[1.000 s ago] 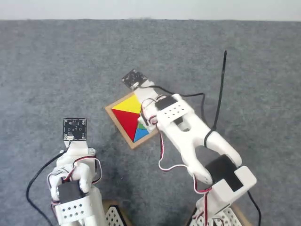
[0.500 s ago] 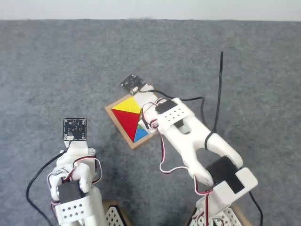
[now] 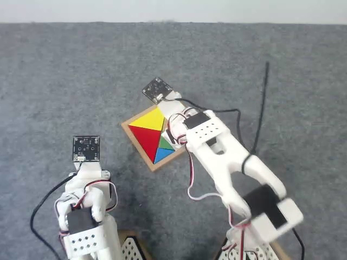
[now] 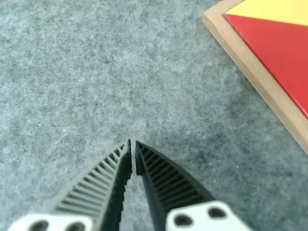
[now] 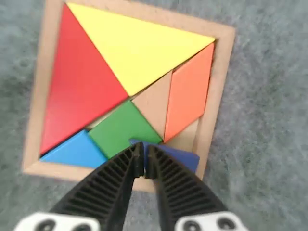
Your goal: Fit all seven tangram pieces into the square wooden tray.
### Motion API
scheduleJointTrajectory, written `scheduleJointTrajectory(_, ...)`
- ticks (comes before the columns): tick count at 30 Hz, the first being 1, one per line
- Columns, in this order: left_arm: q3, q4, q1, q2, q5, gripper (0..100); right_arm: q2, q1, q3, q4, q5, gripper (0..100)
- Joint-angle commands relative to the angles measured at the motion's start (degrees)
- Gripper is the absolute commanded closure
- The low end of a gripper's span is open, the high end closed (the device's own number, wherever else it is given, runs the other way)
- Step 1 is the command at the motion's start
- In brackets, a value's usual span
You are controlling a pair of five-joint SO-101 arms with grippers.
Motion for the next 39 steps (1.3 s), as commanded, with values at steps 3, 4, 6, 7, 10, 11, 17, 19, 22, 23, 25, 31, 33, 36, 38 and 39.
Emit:
scheduleJointTrajectory(3, -0.48, 0.26, -0.18, -1.05, -0.53, 98, -17.80, -2.68, 4.84, 4.79, 3.08, 99.1)
scheduleJointTrajectory(4, -0.48, 0.26, -0.18, -1.05, -0.53, 98, -19.47, -3.38, 7.74, 4.79, 4.40, 99.1)
scheduleJointTrajectory(6, -0.48, 0.26, -0.18, -1.05, -0.53, 98, -19.91, -3.82, 13.27, 2.95, 6.95, 99.1)
scheduleJointTrajectory(7, -0.48, 0.26, -0.18, -1.05, -0.53, 98, -19.21, -3.56, 15.47, 1.27, 7.56, 99.1)
scheduleJointTrajectory(10, -0.48, 0.26, -0.18, -1.05, -0.53, 98, -15.08, -2.86, 17.05, -1.98, 7.91, 99.1)
scheduleJointTrajectory(11, -0.48, 0.26, -0.18, -1.05, -0.53, 98, -13.32, -2.77, 16.00, -2.07, 7.91, 99.1)
scheduleJointTrajectory(17, -0.48, 0.26, -0.18, -1.05, -0.53, 98, -2.77, -2.59, 8.44, -1.80, 7.74, 99.1)
scheduleJointTrajectory(19, -0.48, 0.26, -0.18, -1.05, -0.53, 98, -0.22, -2.59, 6.42, -1.89, 7.74, 99.1)
scheduleJointTrajectory(22, -0.48, 0.26, -0.18, -1.05, -0.53, 98, 2.68, -2.59, 3.16, -1.54, 7.65, 99.1)
scheduleJointTrajectory(23, -0.48, 0.26, -0.18, -1.05, -0.53, 98, 3.12, -2.59, 2.46, -1.45, 7.65, 99.1)
scheduleJointTrajectory(25, -0.48, 0.26, -0.18, -1.05, -0.53, 98, 3.12, -2.59, 1.85, -1.36, 7.65, 99.1)
scheduleJointTrajectory(31, -0.48, 0.26, -0.18, -1.05, -0.53, 98, -0.22, -2.77, 1.58, 2.68, 7.82, 99.1)
scheduleJointTrajectory(33, -0.48, 0.26, -0.18, -1.05, -0.53, 98, -0.57, -2.51, 1.58, 2.51, 7.82, 99.1)
scheduleJointTrajectory(36, -0.48, 0.26, -0.18, -1.05, -0.53, 98, 0.31, -1.98, 1.41, 2.33, 7.91, 99.1)
scheduleJointTrajectory(38, -0.48, 0.26, -0.18, -1.05, -0.53, 98, 1.36, -1.63, 0.62, 2.15, 7.91, 99.1)
scheduleJointTrajectory(39, -0.48, 0.26, -0.18, -1.05, -0.53, 98, 1.80, -1.27, 0.18, 2.07, 7.91, 99.1)
